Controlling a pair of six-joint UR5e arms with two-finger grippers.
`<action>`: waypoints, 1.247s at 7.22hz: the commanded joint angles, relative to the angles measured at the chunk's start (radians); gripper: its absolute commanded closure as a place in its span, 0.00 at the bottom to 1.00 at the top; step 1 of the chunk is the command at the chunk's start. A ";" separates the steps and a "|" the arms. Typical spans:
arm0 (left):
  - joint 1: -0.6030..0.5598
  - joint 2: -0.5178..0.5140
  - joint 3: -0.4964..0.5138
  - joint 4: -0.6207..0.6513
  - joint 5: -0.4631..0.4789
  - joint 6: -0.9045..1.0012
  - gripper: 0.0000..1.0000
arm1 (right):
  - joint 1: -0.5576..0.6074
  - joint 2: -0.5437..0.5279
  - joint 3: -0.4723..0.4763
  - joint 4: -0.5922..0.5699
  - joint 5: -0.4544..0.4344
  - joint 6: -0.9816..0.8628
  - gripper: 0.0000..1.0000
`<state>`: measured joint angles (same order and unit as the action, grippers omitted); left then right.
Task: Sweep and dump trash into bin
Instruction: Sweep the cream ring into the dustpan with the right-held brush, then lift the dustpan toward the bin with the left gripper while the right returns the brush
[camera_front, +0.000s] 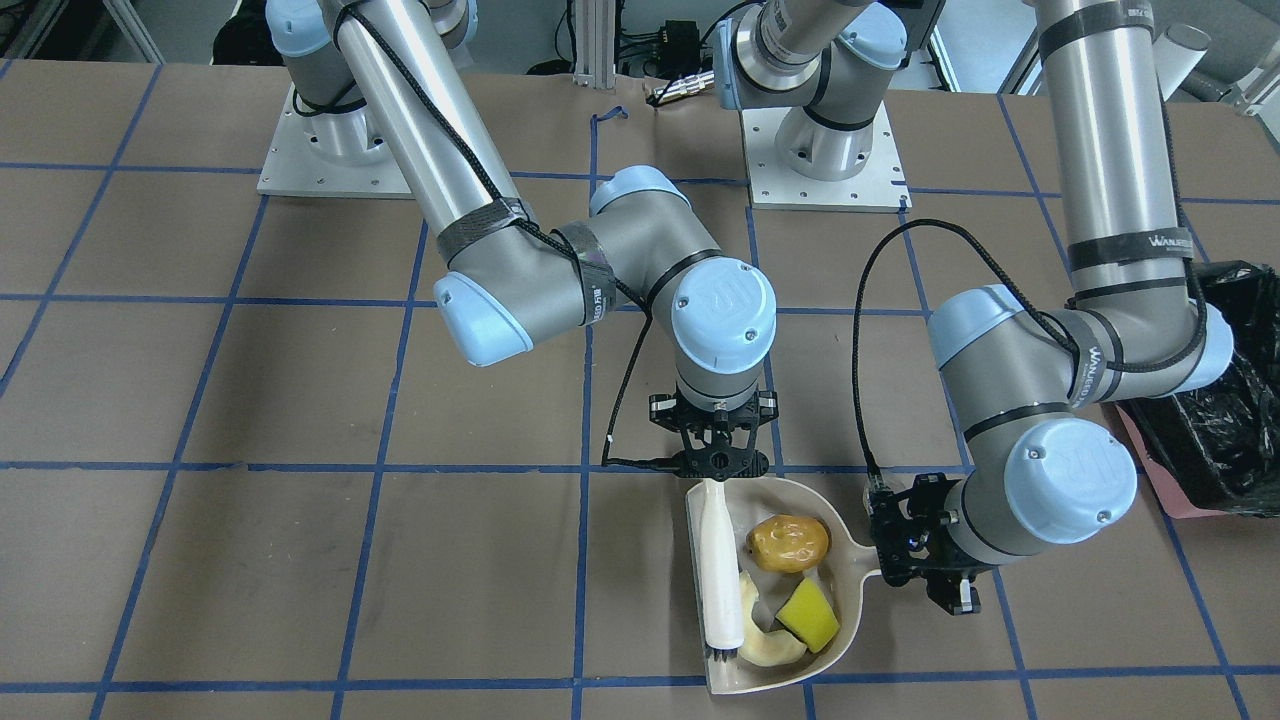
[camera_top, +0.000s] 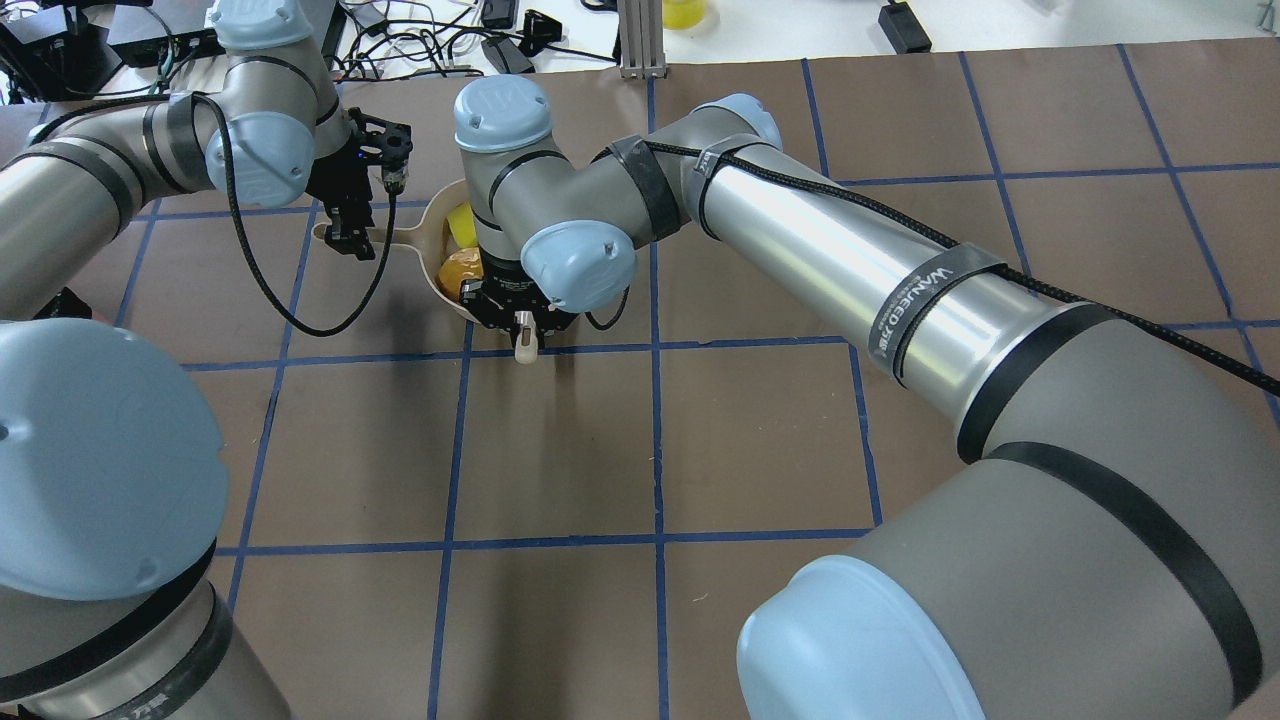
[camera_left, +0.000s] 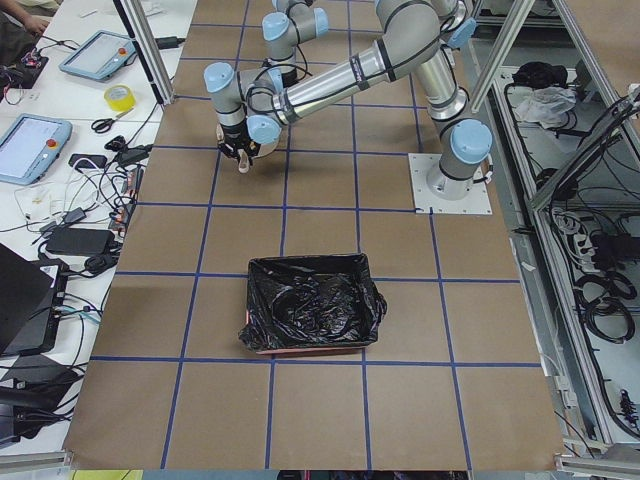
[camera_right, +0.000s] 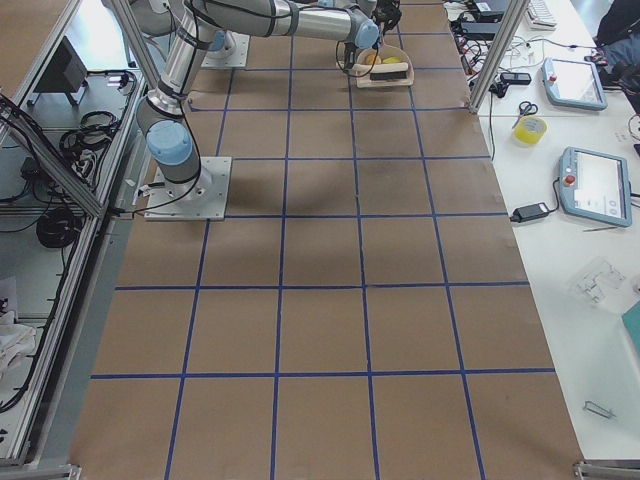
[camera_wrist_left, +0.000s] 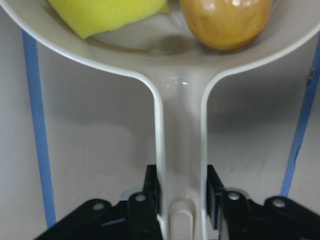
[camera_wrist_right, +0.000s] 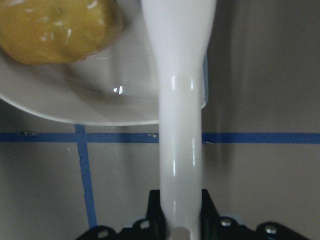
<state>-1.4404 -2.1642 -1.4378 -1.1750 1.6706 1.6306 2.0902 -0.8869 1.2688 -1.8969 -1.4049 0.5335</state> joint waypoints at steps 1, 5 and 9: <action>0.000 0.001 -0.003 0.000 0.000 0.000 0.95 | -0.069 -0.051 0.009 0.118 -0.053 -0.015 1.00; 0.038 0.033 -0.004 -0.011 -0.121 -0.002 0.96 | -0.472 -0.245 0.090 0.306 -0.063 -0.290 1.00; 0.159 0.113 0.013 -0.130 -0.172 0.055 0.96 | -0.775 -0.346 0.346 0.213 -0.201 -0.796 1.00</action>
<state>-1.3296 -2.0796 -1.4274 -1.2755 1.5049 1.6556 1.4048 -1.2203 1.5423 -1.6268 -1.5489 -0.0932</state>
